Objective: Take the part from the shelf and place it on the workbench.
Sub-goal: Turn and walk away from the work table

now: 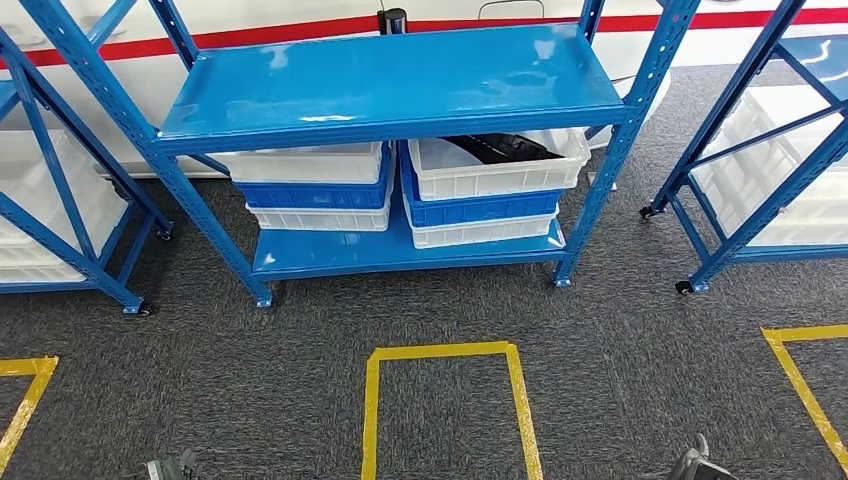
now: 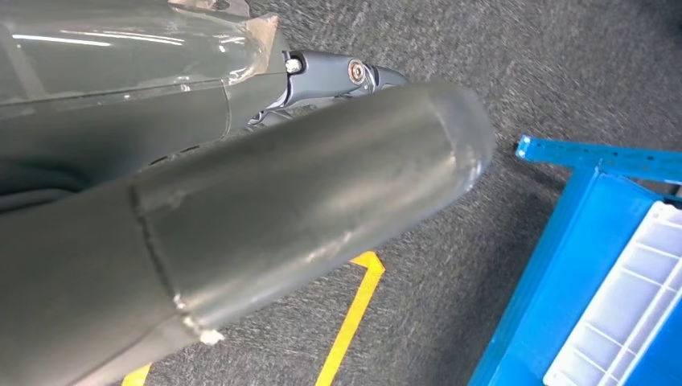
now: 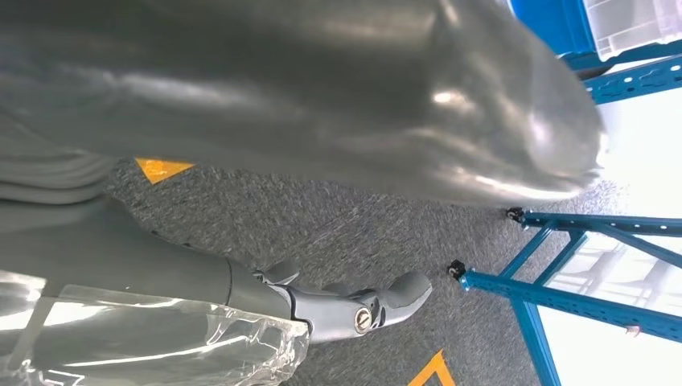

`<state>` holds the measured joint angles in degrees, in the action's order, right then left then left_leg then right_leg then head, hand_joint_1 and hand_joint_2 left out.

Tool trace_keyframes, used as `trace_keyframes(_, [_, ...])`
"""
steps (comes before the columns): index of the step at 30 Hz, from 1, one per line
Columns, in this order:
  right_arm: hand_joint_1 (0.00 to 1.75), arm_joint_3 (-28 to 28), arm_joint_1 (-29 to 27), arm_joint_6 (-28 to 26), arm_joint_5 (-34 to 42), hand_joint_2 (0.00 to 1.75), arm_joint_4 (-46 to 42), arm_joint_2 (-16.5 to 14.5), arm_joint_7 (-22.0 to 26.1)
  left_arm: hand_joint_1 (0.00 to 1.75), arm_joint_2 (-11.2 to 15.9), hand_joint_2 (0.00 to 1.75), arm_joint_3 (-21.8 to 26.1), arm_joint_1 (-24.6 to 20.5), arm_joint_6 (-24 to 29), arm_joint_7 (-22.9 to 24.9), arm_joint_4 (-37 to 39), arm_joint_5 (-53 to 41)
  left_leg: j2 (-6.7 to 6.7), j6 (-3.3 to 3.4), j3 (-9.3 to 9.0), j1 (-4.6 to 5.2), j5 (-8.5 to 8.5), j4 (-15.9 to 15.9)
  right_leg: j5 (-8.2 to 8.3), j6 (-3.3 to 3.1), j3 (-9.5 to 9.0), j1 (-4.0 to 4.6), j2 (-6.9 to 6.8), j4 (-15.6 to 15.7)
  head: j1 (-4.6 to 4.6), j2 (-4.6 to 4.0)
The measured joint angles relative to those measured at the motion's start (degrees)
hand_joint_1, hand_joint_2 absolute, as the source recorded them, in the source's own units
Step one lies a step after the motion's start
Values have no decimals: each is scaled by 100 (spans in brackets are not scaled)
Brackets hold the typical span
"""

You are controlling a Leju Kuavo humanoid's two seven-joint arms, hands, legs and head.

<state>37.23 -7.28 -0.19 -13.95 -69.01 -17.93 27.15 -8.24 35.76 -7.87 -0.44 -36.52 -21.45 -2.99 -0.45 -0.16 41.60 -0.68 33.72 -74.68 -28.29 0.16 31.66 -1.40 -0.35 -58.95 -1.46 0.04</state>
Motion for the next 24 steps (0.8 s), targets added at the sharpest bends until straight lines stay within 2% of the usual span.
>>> trace_keyframes(1, [0, 2, -2, -5, 1, 0, 5, 1, -8, 0, -1, 0, 0, 2, 0, 0, 0, 1, 2, 16, 10, 1, -89, 23, -3, -4, -5, 8, -4, 0, -1, 0])
trace_keyframes(2, [0, 3, -2, -8, 0, 0, 10, 1, -21, 0, 2, 0, -1, 2, 0, 1, -1, 2, 3, 46, -97, 5, -271, 274, -7, -8, -15, 16, -5, 1, -1, 0])
trace_keyframes(3, [0, 4, 0, -9, -1, 0, 15, 1, -37, 0, 5, 44, -2, 0, 0, 2, -1, 2, 12, 92, -289, 14, -488, 675, -10, -10, -26, 22, -6, 3, -2, 0])
trace_keyframes(5, [0, 3, 5, -9, -2, 87, 27, 0, -67, 0, 11, 131, -8, -9, 0, 7, -1, 1, 56, 171, -633, 55, -738, 1377, -19, -2, -39, 46, -6, 8, 3, 0])
trace_keyframes(6, [0, 3, 6, -8, -2, 131, 34, 0, -74, 0, 12, 175, -11, -12, 5, 10, -1, -2, 72, 198, -710, 80, -767, 1544, -24, 11, -37, 53, -9, 12, 3, 0])
trace_keyframes(7, [0, 2, 7, -6, -4, 175, 45, 0, -80, 0, 14, 175, -16, -13, 30, 22, 1, -12, 79, 210, -723, 103, -748, 1590, -29, 28, -36, 56, -13, 20, 5, 0])
trace_keyframes(9, [0, -5, 22, -28, -48, 175, 93, 8, -103, 0, 20, 175, -30, -10, 126, 100, 12, -43, 59, 249, -754, 106, -775, 1654, -39, 83, -44, 64, -23, 36, 1, 0])
trace_keyframes(11, [0, -15, 83, -180, -191, 175, 262, 62, -134, 0, 29, 175, -50, -9, 210, 243, 64, -65, 50, 299, -832, 78, -830, 1764, -152, 112, 32, 80, -18, -157, 10, 0])
trace_keyframes(12, [0, -18, 130, -281, -267, 175, 405, 109, -148, 0, 34, 175, -58, -9, 237, 325, 105, -66, 48, 319, -863, 62, -854, 1804, -278, 102, 155, 83, -10, -421, 24, 0])
trace_keyframes(14, [0, -17, 239, -437, -354, 175, 808, 228, -177, 0, 46, 175, -66, -7, 310, 520, 210, -74, 36, 337, -867, 67, -860, 1813, -566, 81, 519, 68, 4, -1152, 39, 0])
trace_keyframes(15, [0, -16, 309, -503, -379, 175, 1065, 299, -189, 0, 50, 175, -67, 1, 365, 645, 268, -85, 25, 339, -867, 68, -858, 1812, -638, 96, 663, 61, 5, -1417, 44, 0])
trace_keyframes(16, [0, -15, 394, -582, -401, 175, 1399, 388, -194, 0, 52, 175, -69, 16, 427, 778, 332, -98, 12, 338, -867, 66, -856, 1810, -624, 134, 720, 53, 6, -1494, 46, 0])
trace_keyframes(17, [0, -13, 489, -670, -424, 175, 1769, 483, -176, 0, 53, 175, -71, 38, 493, 903, 396, -117, -1, 333, -869, 64, -852, 1806, -519, 188, 660, 44, 6, -1336, 51, 0])
trace_keyframes(19, [0, -10, 674, -826, -454, 175, 2544, 677, -91, 0, 49, 175, -84, 96, 615, 1081, 509, -169, -27, 301, -869, 67, -833, 1775, -204, 290, 318, 9, 12, -574, 60, 0])
trace_keyframes(20, [0, -9, 743, -877, -466, 175, 2869, 748, -37, 0, 48, 175, -94, 127, 663, 1125, 552, -197, -41, 270, -861, 79, -806, 1742, -77, 294, 159, 2, 17, -232, 62, 0])
trace_keyframes(21, [0, -9, 796, -915, -473, 175, 3157, 803, 5, 0, 49, 175, -103, 156, 698, 1151, 586, -216, -52, 239, -854, 91, -782, 1714, -6, 269, 60, 2, 20, -17, 57, 0])
trace_keyframes(22, [0, -9, 838, -941, -479, 175, 3413, 850, 31, 0, 52, 175, -110, 181, 728, 1177, 617, -227, -60, 208, -846, 99, -762, 1694, 20, 225, 19, 13, 21, 68, 58, 0])
trace_keyframes(24, [0, -7, 917, -974, -495, 175, 3823, 922, 25, 0, 60, 175, -114, 222, 797, 1271, 670, -238, -66, 162, -846, 86, -745, 1685, 43, 135, 1, 13, 17, 74, 49, 0])
